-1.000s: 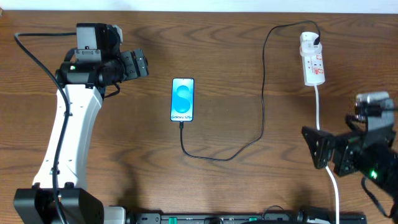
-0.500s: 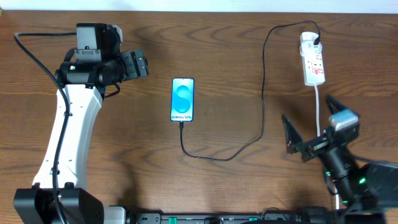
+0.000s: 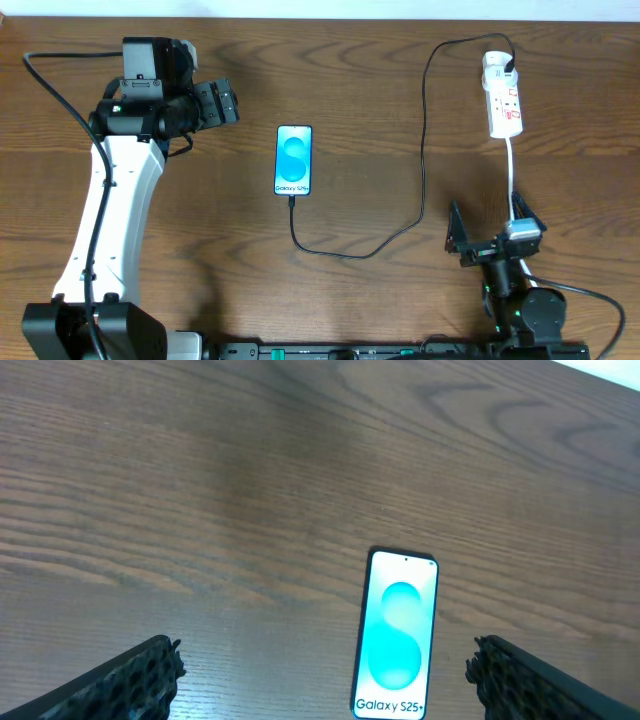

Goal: Plug charger to phone and switch on socket

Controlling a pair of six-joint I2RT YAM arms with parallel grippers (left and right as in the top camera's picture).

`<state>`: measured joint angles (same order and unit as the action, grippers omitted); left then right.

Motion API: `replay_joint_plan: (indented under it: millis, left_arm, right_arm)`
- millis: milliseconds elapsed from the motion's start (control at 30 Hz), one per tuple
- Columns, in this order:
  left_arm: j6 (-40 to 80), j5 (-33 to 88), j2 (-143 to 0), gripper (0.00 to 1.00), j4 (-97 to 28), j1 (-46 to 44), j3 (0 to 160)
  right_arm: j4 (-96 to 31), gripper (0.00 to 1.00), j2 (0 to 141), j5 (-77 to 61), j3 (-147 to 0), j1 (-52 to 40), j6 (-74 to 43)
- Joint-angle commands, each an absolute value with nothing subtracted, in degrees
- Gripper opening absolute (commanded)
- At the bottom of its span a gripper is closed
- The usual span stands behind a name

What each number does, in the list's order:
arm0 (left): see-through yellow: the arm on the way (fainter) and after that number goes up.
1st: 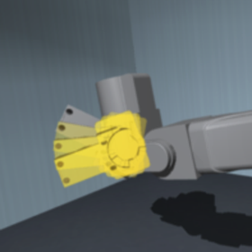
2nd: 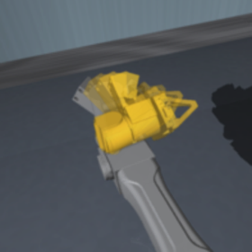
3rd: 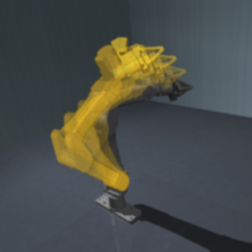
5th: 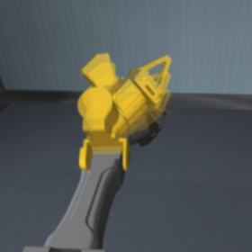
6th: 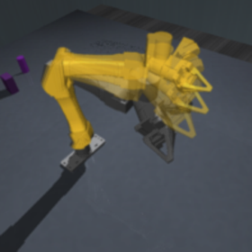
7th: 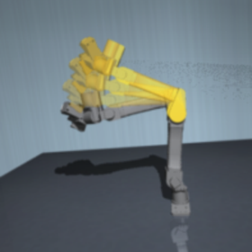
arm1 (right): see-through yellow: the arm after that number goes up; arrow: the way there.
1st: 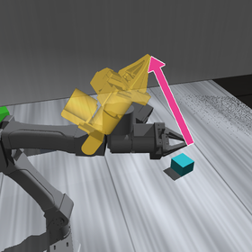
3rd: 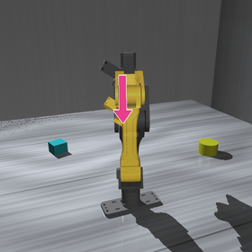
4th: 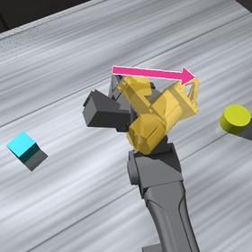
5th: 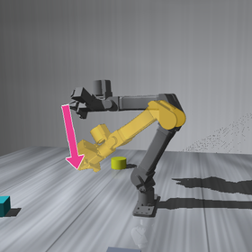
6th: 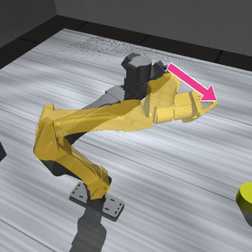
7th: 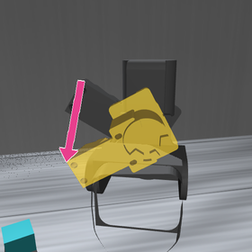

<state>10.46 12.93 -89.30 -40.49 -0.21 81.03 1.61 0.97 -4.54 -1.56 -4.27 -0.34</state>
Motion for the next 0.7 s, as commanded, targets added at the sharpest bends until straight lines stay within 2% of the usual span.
replay_joint_plan:
  millis: [0, 167, 667]
  left_arm:
    - [9.93, 12.36, -88.79, 0.95, -40.51, 0.05, 81.32]
    - [9.93, 12.36, -88.79, 0.95, -40.51, 0.05, 81.32]
    - [9.93, 12.36, -88.79, 0.95, -40.51, 0.05, 81.32]
  right_arm:
    - [-0.08, 0.99, 0.3, -1.96, -0.32, -4.64, -1.1]
    - [-4.27, 0.99, 0.3, -1.63, -0.32, -4.6, -0.82]
    - [-4.14, 0.99, 0.32, -2.0, -0.32, -4.16, -0.8]
